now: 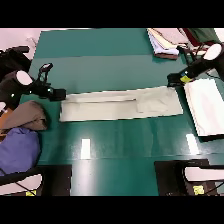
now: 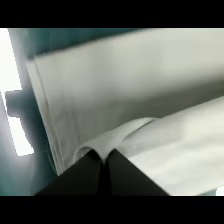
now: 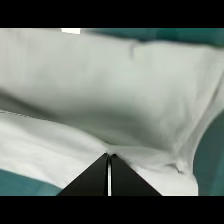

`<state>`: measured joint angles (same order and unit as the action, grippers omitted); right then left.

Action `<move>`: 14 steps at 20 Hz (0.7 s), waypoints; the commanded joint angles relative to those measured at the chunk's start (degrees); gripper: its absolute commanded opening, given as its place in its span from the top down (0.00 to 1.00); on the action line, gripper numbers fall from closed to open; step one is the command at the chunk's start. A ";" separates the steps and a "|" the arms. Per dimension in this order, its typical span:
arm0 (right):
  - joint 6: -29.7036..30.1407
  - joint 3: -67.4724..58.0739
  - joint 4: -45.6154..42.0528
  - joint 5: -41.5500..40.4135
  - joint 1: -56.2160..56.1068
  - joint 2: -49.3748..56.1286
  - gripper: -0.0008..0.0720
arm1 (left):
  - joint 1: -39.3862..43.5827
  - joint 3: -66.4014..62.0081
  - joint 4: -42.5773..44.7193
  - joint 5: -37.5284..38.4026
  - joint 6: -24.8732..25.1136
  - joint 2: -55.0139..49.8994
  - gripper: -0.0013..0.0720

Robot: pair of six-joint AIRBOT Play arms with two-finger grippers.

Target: Fold the shirts.

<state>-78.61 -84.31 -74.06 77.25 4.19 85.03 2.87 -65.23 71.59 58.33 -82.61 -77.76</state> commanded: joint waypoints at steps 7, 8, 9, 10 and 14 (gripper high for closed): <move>9.57 -8.66 13.05 7.78 10.36 8.57 0.45 | 0.02 -11.78 -2.40 8.04 -1.27 -3.37 0.96; 10.19 -6.38 13.38 7.91 12.37 7.96 0.45 | 0.13 -11.82 -4.24 8.52 -0.92 -3.28 0.94; 10.93 -3.87 14.62 7.56 14.62 7.52 0.45 | 0.66 -11.85 -5.99 8.83 -0.92 -3.30 0.95; 11.65 -1.29 16.59 7.37 17.29 7.50 0.38 | 1.90 -11.85 -6.88 8.57 -0.94 -3.30 0.95; 13.29 7.76 21.51 6.23 24.33 10.49 0.16 | 10.32 -11.85 -7.61 3.13 -2.93 -3.43 0.95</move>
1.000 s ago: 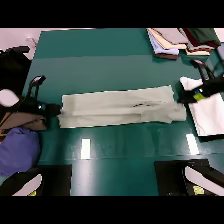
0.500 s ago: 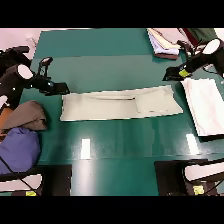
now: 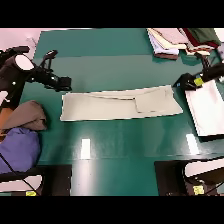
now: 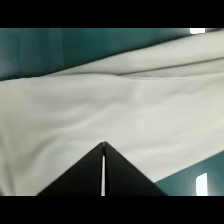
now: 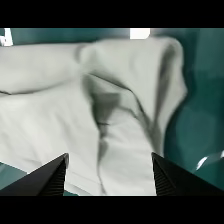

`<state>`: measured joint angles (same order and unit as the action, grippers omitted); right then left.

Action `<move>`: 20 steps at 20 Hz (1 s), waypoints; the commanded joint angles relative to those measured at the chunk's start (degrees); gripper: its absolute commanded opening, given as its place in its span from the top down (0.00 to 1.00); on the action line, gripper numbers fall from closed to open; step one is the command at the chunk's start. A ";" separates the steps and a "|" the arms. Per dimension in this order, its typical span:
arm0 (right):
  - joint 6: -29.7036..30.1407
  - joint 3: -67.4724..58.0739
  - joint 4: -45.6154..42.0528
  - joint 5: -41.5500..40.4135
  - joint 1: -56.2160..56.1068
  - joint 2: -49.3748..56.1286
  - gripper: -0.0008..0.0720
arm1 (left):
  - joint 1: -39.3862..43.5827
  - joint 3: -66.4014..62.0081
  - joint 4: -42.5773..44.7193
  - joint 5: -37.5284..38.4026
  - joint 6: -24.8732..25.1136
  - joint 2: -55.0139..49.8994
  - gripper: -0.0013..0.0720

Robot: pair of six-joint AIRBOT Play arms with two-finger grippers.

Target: Fold the shirts.

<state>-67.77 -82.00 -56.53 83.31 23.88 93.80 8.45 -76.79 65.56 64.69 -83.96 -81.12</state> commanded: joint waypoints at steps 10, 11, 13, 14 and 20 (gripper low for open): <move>7.96 6.45 4.55 -2.10 -4.04 7.74 0.62 | 20.96 -2.08 -3.91 -16.41 -5.84 -8.39 0.95; 7.93 4.59 4.57 -1.33 -5.03 7.72 0.83 | 21.64 -3.54 -4.61 -16.92 -5.84 -10.08 0.95; 7.91 1.20 4.63 -0.02 -6.43 6.16 0.97 | 22.80 -7.39 -4.98 -16.72 -5.81 -13.90 0.95; 7.85 -0.20 4.63 0.13 -7.17 4.61 0.97 | 23.37 -9.25 -5.01 -16.79 -5.81 -15.72 0.95; 4.81 -6.43 10.47 -0.37 -13.99 -7.37 0.97 | 24.87 -18.71 -6.99 -16.79 -5.84 -26.43 0.95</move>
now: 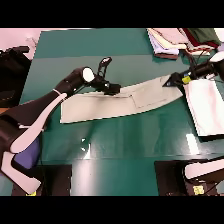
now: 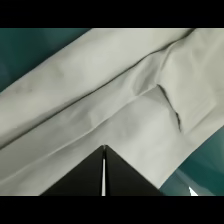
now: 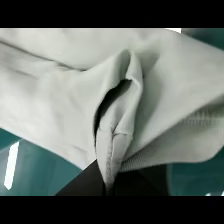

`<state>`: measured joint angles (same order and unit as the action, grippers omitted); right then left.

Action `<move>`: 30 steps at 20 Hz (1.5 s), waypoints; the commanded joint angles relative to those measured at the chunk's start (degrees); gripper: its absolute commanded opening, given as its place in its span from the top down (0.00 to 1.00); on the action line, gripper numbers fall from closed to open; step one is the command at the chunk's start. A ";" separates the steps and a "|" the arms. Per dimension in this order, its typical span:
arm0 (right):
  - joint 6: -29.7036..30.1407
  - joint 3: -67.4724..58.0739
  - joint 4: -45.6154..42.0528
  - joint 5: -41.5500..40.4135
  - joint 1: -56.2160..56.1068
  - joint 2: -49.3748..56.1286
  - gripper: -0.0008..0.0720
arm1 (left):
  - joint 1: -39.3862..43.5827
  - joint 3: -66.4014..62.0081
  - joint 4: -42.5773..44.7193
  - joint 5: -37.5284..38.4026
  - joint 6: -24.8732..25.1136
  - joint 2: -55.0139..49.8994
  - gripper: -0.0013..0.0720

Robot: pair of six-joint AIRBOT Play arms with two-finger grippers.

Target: Fold the shirts.

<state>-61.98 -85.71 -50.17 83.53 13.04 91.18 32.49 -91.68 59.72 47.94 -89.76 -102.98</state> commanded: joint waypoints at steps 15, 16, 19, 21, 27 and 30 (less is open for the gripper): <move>-8.90 -15.04 7.13 -3.04 -18.60 -9.44 0.97 | -0.92 -9.86 13.94 12.98 -0.50 -4.76 0.95; -9.46 -15.39 7.15 -3.61 -19.47 -9.44 0.97 | -2.23 -10.91 15.41 14.60 -0.46 -3.19 0.95; -10.29 -15.37 7.21 -5.60 -23.50 -8.85 0.97 | -8.09 -12.72 18.21 18.75 -0.20 2.54 0.95; -10.23 -15.37 8.35 -7.50 -28.26 -7.02 0.97 | -13.03 -12.72 19.69 20.13 0.42 7.93 0.95; 1.51 -15.45 24.74 -28.76 -49.99 6.88 0.92 | -24.11 -12.70 21.97 22.51 1.97 23.23 0.95; 3.96 -20.48 24.04 -35.52 -56.87 13.40 0.44 | -24.68 -12.66 25.09 24.13 2.82 26.93 0.95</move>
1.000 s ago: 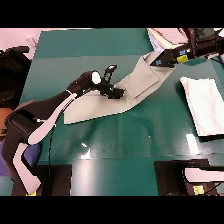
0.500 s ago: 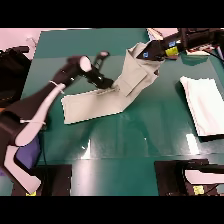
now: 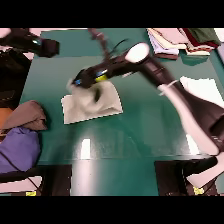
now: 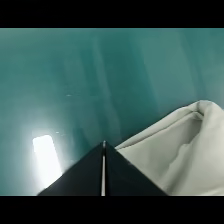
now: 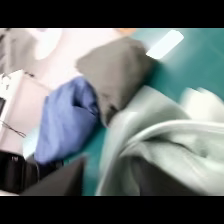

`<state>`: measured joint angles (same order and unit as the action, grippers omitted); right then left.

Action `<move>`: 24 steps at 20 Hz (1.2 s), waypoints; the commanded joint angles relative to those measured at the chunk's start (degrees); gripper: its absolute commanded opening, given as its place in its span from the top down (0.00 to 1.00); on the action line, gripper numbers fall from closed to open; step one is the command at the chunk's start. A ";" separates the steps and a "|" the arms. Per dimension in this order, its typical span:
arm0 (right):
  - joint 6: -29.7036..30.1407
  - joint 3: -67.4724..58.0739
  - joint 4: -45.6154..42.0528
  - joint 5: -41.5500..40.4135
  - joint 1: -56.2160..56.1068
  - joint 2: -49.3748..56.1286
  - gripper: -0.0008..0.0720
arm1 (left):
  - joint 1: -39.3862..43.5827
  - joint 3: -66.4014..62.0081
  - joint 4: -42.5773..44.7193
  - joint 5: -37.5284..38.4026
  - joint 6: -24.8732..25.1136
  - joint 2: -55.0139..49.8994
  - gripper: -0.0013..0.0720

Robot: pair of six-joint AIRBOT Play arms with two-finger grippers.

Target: Fold the shirts.

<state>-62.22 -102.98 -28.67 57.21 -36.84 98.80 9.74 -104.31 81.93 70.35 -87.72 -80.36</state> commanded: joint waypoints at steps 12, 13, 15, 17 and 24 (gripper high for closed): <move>-9.51 20.20 -16.24 14.25 25.44 -0.26 0.08 | 7.13 3.91 1.66 -3.76 0.76 4.48 0.95; -9.64 21.84 -14.51 13.68 26.49 0.55 0.08 | 7.85 3.89 1.66 -4.00 0.76 4.28 0.95; -9.66 23.96 -11.76 11.63 26.62 2.51 0.09 | 8.74 3.89 1.66 -4.07 0.79 4.04 0.95; -9.62 23.80 -8.09 10.64 24.63 5.68 0.09 | 8.74 3.89 1.53 -4.07 0.79 3.93 0.95; -9.01 9.35 -2.64 6.86 11.13 17.22 0.62 | 8.74 3.89 1.05 -3.85 0.52 3.93 0.95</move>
<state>-71.53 -88.07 -33.85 66.43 -20.93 112.01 18.37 -100.44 83.46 66.46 -86.96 -76.40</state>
